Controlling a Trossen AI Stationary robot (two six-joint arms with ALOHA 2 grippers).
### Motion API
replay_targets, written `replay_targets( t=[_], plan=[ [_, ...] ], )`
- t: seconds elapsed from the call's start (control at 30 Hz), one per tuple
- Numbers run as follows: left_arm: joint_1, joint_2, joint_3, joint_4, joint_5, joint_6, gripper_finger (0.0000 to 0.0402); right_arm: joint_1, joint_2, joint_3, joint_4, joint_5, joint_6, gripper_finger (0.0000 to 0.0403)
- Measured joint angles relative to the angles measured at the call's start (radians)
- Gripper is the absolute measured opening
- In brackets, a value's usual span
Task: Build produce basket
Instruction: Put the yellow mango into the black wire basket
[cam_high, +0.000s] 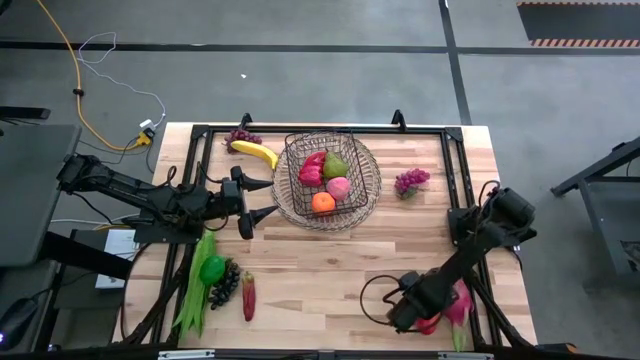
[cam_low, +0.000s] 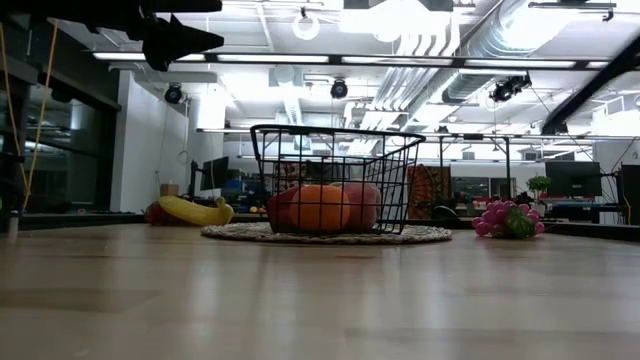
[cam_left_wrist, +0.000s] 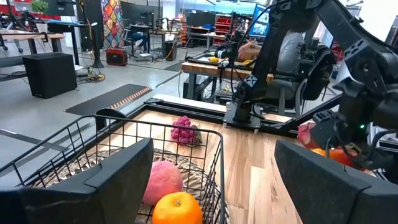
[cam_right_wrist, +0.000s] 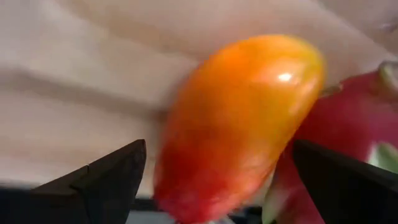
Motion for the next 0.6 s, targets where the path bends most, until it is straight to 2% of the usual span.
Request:
replay_targets(
  t=[0.3, 0.6],
  plan=[
    [0.000, 0.000, 0.000, 0.000, -0.005, 0.000, 0.0323, 0.000, 0.042, -0.002, -0.006, 0.084, 0.000, 0.0392],
    [0.000, 0.000, 0.000, 0.000, -0.007, 0.008, 0.0323, -0.004, 0.044, -0.002, -0.019, 0.098, -0.023, 0.0382]
  ],
)
